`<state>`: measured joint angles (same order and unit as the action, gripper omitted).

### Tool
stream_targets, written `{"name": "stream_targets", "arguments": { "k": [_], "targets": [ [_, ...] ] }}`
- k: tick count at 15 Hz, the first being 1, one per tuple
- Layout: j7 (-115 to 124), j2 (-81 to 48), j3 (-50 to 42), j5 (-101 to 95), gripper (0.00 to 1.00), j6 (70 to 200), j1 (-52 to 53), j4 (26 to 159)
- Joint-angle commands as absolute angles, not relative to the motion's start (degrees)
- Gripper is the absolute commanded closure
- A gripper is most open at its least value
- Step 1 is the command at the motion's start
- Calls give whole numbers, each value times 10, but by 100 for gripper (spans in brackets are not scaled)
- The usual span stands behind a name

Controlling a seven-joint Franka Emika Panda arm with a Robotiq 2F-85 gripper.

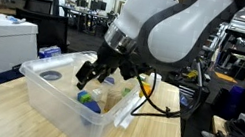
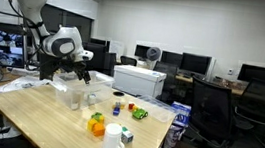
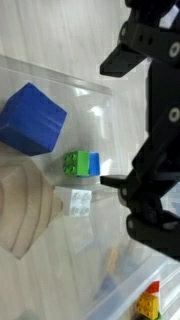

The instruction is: Move the clear storage box a little to the left, pick up the white lego block from the table and put it in the clear storage container, pick up the blue lego block from the table and put it in the clear storage container

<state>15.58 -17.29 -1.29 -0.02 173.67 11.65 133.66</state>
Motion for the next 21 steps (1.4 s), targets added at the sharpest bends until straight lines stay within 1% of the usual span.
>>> {"name": "stream_targets", "arguments": {
  "k": [1, 4, 8, 15, 21],
  "targets": [
    [145, -80, 13, 46, 0, 1721, 82, 1377],
    [139, -21, 25, 91, 0, 1717, 57, 1384],
    [124, 18, -7, 159, 0, 1720, 34, 1382],
    [134, -53, -78, 183, 0, 1720, -22, 1352],
    [150, -128, -72, 163, 0, 1725, -39, 1352]
  ]
}}
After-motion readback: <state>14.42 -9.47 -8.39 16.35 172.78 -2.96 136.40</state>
